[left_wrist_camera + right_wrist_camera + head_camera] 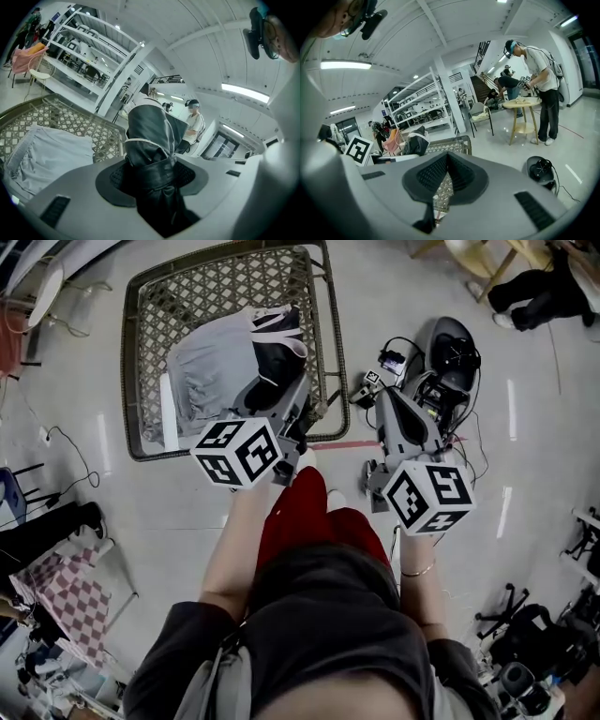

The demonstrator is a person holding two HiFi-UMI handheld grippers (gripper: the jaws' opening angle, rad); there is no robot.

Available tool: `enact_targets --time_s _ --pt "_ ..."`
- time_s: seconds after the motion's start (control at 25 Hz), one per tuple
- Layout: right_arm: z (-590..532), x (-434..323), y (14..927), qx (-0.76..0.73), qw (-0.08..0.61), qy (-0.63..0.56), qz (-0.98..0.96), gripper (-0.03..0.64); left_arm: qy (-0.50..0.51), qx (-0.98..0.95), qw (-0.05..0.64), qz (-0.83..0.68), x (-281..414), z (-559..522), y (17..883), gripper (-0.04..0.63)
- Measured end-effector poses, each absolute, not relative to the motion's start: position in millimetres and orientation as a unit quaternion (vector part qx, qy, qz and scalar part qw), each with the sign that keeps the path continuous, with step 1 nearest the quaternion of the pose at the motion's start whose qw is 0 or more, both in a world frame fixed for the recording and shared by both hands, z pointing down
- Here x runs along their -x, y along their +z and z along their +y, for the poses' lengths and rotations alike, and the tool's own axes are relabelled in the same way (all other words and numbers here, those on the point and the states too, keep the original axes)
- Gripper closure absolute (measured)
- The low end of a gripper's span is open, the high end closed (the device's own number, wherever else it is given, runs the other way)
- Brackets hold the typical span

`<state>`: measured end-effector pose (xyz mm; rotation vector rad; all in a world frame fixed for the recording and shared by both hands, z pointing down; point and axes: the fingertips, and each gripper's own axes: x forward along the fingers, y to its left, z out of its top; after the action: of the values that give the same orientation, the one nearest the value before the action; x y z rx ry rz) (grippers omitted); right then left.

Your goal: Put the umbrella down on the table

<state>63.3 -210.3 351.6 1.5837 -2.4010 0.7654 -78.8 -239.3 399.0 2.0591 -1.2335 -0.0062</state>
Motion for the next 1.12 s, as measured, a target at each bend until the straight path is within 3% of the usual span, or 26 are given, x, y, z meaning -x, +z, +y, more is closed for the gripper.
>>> enact_targets --time_s 1.12 --pt "-255 -19 440 -0.492 0.129 0.325 -0.797 0.598 0.063 -0.734 0.44 -0.513 111 -272 525 0.391"
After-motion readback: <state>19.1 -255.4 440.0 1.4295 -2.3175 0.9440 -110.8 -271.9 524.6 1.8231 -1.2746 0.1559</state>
